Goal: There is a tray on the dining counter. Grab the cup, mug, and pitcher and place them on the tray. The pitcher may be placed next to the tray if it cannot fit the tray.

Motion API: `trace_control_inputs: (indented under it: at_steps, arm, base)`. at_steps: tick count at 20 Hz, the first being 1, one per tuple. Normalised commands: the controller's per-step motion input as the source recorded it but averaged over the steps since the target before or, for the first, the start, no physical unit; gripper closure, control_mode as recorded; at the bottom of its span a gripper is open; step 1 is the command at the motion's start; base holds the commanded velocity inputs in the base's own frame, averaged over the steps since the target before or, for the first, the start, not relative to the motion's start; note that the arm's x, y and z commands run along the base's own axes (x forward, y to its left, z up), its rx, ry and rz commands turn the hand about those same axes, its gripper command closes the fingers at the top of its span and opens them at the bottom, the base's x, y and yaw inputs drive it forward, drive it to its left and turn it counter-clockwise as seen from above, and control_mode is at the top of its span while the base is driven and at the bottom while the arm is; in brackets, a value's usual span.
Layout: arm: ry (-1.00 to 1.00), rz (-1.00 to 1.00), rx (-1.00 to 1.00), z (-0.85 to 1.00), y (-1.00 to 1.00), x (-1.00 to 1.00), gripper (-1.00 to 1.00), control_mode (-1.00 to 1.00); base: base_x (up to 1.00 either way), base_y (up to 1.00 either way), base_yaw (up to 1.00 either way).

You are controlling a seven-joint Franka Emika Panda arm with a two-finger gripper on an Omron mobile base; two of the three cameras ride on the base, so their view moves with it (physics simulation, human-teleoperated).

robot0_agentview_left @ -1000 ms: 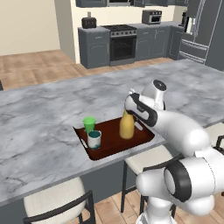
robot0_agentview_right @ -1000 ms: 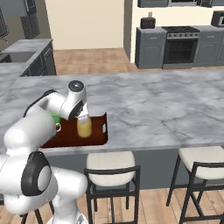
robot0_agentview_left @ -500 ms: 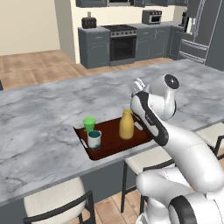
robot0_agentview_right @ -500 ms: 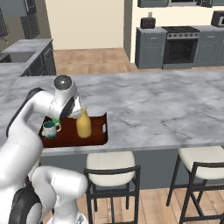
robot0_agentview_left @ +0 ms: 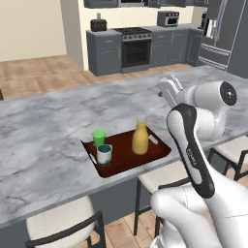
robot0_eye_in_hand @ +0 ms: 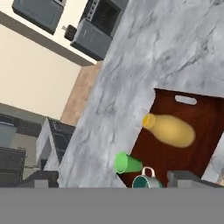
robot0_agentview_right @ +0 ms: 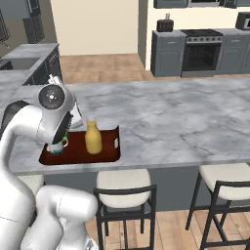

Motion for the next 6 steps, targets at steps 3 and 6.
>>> trace_control_inputs:
  at_steps: [3,6]
  arm:
    - [-0.27,0.39,-0.08,0.59,-0.28,-1.00,-1.00,-1.00]
    - [-0.12,0.41,-0.25,0.61,-0.17,-1.00,-1.00,-1.00]
  base:
    - [0.00,0.00,0.00]
    - [0.00,0.00,0.00]
